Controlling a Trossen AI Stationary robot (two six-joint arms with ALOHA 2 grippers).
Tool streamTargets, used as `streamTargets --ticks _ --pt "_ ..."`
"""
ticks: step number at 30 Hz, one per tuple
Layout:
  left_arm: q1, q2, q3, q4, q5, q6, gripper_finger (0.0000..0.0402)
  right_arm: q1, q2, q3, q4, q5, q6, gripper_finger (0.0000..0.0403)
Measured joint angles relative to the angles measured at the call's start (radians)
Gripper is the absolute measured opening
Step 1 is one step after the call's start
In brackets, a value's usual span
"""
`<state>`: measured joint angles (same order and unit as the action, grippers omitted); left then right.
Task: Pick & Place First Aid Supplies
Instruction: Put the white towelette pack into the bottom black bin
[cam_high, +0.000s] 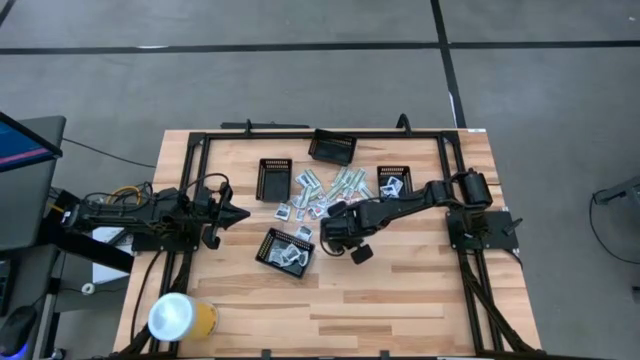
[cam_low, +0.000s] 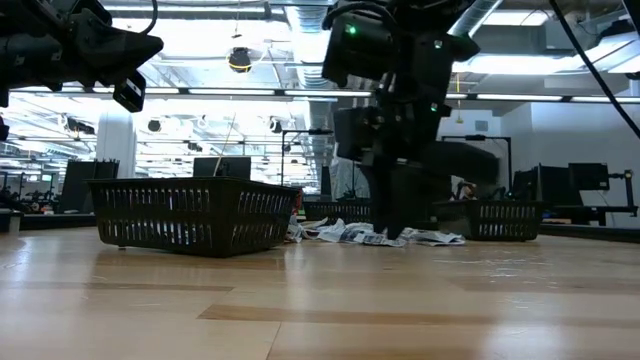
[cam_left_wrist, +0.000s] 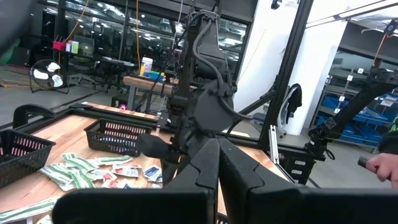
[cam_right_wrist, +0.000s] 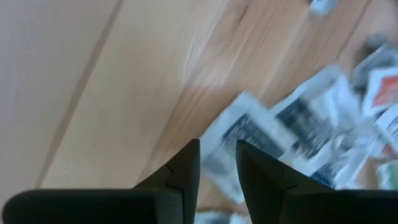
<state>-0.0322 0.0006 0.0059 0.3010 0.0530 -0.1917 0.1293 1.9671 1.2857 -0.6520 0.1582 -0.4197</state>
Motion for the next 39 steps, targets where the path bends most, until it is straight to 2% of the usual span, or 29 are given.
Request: streamTargets --ticks 5,12,16,22,25,30,34,39 --pt "0.000 0.000 0.000 0.000 0.000 0.000 0.0008 -0.009 0.018 0.001 -0.001 -0.036 0.000 0.0098" --pt "0.000 0.000 0.000 0.000 0.000 0.000 0.0008 0.000 0.009 0.001 -0.092 -0.025 -0.007 0.0097" --pt "0.000 0.000 0.000 0.000 0.000 0.000 0.0008 -0.008 0.015 0.001 -0.080 -0.032 -0.006 0.0098" --pt "0.000 0.000 0.000 0.000 0.000 0.000 0.0008 -0.034 0.087 0.004 -0.055 -0.132 0.037 0.0095" --pt "0.000 0.000 0.000 0.000 0.000 0.000 0.0008 -0.036 0.125 0.015 -0.060 -0.154 0.044 0.0075" --pt "0.000 0.000 0.000 0.002 0.000 0.000 0.0008 -0.029 0.129 0.016 -0.057 -0.161 0.059 0.0009" --pt "0.000 0.000 0.000 0.004 0.000 0.000 0.0008 -0.032 0.114 0.010 -0.049 -0.151 0.104 0.0010" --pt "0.000 0.000 0.000 0.007 0.000 0.000 0.0008 -0.044 0.003 0.003 -0.049 -0.079 0.138 0.0004"
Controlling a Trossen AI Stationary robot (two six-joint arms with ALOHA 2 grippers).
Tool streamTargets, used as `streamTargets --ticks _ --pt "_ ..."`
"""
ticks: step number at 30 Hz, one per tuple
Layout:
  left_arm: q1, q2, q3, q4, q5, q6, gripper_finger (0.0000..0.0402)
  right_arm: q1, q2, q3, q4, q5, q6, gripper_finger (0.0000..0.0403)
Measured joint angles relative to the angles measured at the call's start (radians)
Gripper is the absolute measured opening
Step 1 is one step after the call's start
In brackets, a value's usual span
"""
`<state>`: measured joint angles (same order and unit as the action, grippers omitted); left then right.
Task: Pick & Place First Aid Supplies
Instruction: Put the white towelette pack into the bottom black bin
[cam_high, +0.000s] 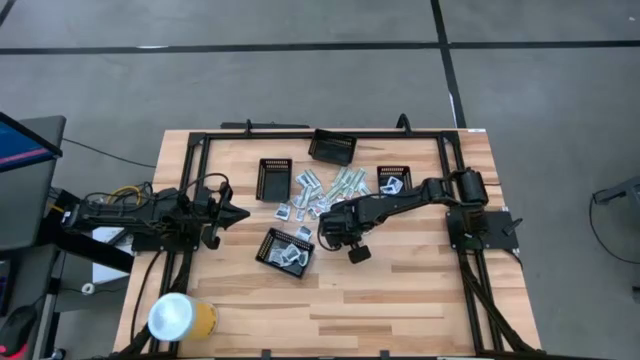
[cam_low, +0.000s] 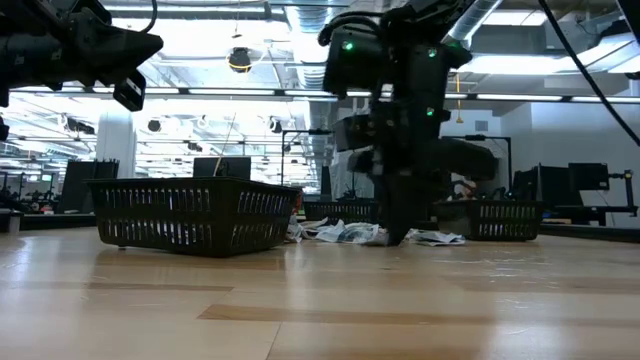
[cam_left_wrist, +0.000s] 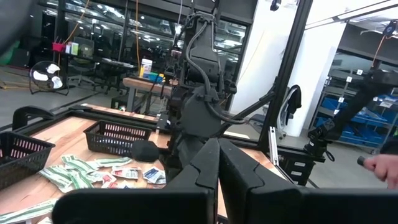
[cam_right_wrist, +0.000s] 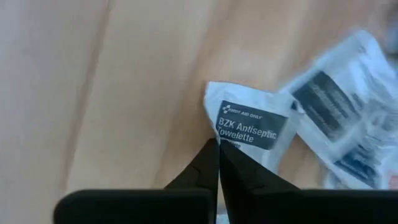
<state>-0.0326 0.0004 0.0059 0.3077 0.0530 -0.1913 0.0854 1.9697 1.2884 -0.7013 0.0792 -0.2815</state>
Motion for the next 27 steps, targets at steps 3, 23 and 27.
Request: streamTargets --ticks 3,23,27 --pt "0.000 0.000 0.000 0.000 0.000 0.000 0.0008 -0.014 -0.078 0.017 0.012 0.047 0.003 0.0001" --pt "0.000 0.000 0.000 0.008 0.000 0.000 0.0008 0.008 -0.195 0.021 0.612 -0.225 -0.051 0.0001" --pt "0.000 0.000 0.000 0.008 0.000 0.000 0.0008 -0.003 -0.131 0.022 0.734 -0.377 -0.043 0.0001"
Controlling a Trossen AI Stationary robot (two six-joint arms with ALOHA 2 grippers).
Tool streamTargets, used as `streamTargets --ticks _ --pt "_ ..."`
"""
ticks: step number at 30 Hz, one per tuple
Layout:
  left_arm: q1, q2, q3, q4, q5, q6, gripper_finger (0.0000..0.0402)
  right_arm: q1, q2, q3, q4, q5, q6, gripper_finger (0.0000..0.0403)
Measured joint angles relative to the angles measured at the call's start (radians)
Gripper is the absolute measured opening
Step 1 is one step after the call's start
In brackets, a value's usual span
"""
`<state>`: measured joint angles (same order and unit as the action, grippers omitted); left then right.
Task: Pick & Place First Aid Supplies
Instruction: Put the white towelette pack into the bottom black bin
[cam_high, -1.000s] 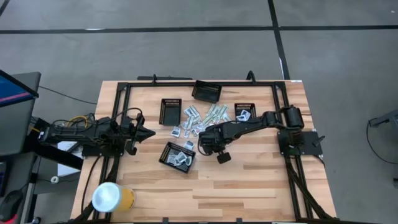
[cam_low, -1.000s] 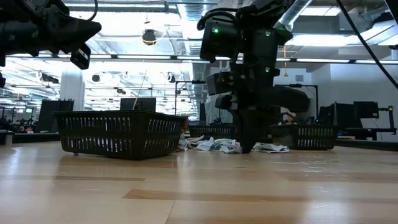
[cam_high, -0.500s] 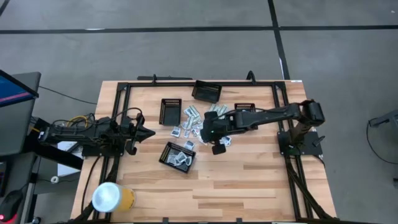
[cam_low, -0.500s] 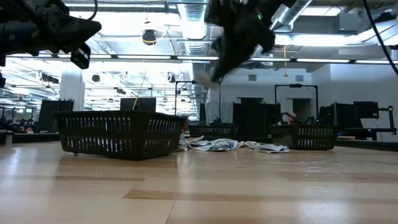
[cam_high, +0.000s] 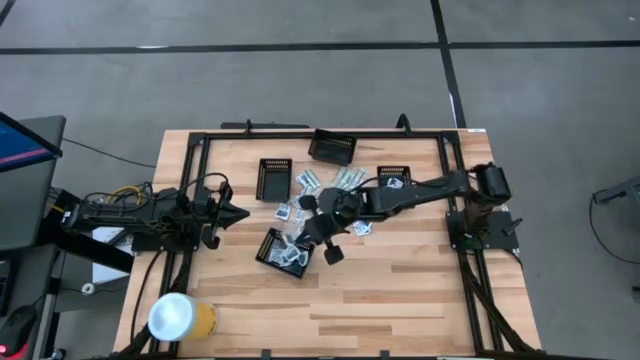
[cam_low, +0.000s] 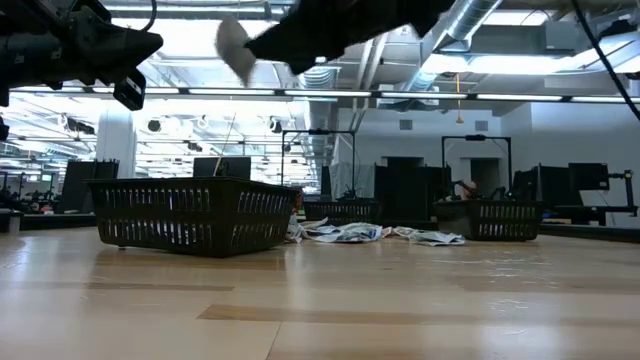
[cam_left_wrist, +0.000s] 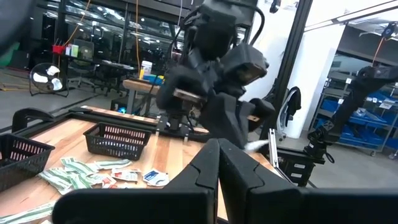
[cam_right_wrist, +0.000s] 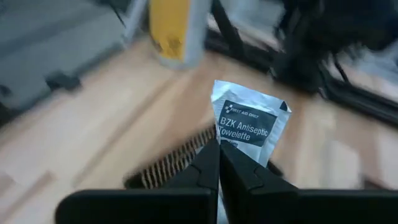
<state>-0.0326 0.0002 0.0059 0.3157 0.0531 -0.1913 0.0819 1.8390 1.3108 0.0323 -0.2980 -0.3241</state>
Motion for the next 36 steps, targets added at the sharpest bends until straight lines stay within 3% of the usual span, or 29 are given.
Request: streamTargets --ticks 4,11,20,29,36 --pt "0.000 0.000 0.000 0.000 0.000 0.000 0.0008 -0.014 0.072 0.012 0.040 -0.120 0.095 0.0001" --pt "0.000 0.000 0.000 0.000 0.000 0.000 0.0008 -0.008 0.172 0.072 0.029 -0.112 0.134 0.0002" --pt "0.000 0.000 0.000 0.000 0.000 0.000 0.0008 0.003 0.170 0.094 -0.014 0.057 0.081 0.0053" --pt "0.000 0.000 0.000 0.001 0.000 0.000 0.0008 0.016 0.165 0.094 -0.049 0.087 0.071 0.0110" --pt "0.000 0.000 0.000 0.001 0.000 0.000 0.0008 0.015 0.048 0.095 -0.294 0.330 -0.066 0.0110"
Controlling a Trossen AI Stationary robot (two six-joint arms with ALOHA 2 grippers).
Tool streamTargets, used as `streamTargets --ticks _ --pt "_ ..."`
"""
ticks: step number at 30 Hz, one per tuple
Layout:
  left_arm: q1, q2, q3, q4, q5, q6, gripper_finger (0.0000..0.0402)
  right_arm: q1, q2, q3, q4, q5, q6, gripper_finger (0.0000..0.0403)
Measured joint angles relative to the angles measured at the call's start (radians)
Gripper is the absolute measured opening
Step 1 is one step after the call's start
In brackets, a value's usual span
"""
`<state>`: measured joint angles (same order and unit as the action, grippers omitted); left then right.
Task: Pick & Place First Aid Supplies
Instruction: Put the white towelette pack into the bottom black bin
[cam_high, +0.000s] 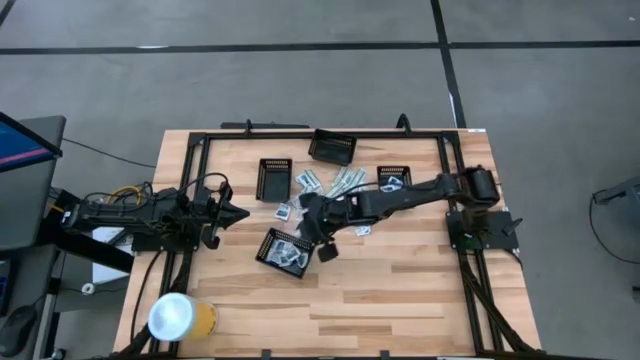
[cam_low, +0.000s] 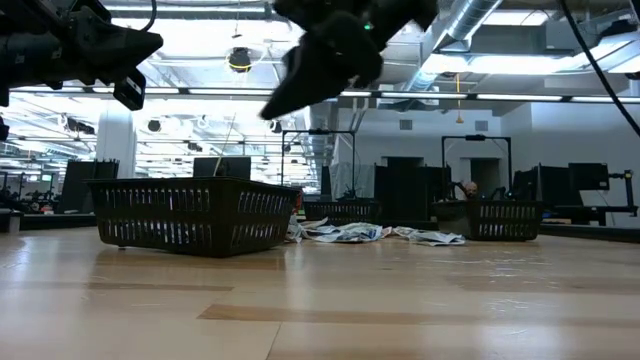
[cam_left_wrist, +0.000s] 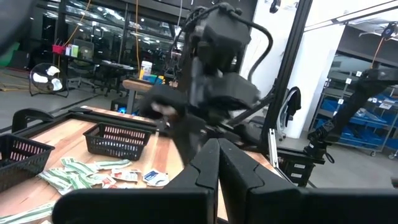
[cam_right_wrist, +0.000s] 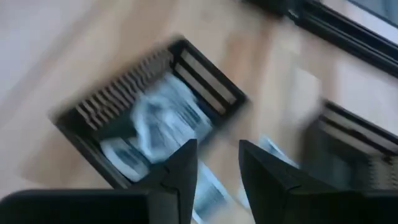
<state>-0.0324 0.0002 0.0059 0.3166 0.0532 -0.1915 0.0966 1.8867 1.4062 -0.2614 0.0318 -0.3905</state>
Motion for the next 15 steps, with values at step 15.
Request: streamTargets --ticks 15 --pt "0.000 0.000 0.000 0.001 0.000 0.000 0.0008 -0.138 -0.077 -0.049 -0.308 -0.009 0.150 0.0107"
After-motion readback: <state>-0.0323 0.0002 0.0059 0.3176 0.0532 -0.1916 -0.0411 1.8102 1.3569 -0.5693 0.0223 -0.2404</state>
